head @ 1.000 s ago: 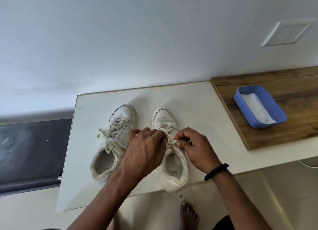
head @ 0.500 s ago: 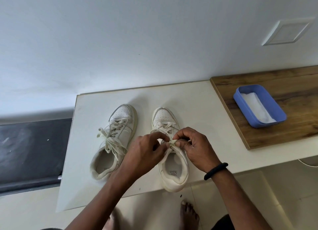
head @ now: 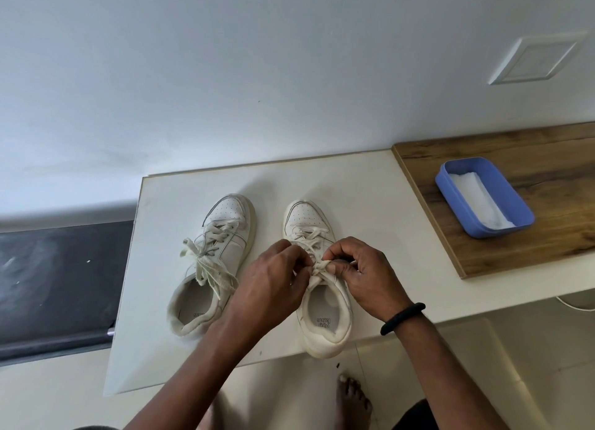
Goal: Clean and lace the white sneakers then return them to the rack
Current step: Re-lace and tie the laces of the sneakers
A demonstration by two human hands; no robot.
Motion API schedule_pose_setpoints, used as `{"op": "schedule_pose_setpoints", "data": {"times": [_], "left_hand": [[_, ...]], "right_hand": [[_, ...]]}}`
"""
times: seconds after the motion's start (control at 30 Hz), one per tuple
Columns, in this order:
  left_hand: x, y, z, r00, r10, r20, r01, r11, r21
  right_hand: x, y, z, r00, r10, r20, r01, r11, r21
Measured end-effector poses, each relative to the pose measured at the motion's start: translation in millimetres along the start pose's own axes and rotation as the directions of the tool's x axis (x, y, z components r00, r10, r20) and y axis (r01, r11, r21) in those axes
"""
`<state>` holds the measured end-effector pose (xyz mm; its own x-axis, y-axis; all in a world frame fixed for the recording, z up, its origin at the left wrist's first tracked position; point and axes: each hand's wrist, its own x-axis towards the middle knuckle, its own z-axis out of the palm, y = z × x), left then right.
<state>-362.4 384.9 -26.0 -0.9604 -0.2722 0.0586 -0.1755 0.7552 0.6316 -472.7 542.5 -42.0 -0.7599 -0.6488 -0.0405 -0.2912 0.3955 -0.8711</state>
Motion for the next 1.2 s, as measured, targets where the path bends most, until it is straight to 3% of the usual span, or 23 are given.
{"op": "schedule_pose_setpoints", "data": {"times": [0.27,0.57,0.83,0.93,1.2], "left_hand": [[2.4,-2.5,0.6,0.998,0.061,-0.022,-0.059,0.996,0.069],[-1.1,-3.4,12.7,0.98,0.05,-0.193,-0.04,0.998,0.051],[2.0,-8.0,4.1,0.985,0.157,-0.07,-0.154,0.987,0.046],[-1.5,-5.8,4.1,0.992,0.104,-0.068,-0.104,0.995,-0.005],[-8.9,10.7,17.3,0.967,-0.103,-0.233,0.087,0.993,-0.076]], "right_hand": [[0.1,0.8,0.5,1.0,-0.021,0.007,0.021,1.0,-0.011],[1.2,1.7,-0.3,0.999,0.007,0.033,-0.009,0.999,0.05],[0.4,1.7,0.3,1.0,0.018,0.018,-0.018,0.999,0.037],[0.3,0.6,1.3,1.0,-0.02,0.003,0.02,1.0,-0.008],[0.8,0.3,1.1,0.995,-0.102,0.008,0.102,0.993,-0.064]]}}
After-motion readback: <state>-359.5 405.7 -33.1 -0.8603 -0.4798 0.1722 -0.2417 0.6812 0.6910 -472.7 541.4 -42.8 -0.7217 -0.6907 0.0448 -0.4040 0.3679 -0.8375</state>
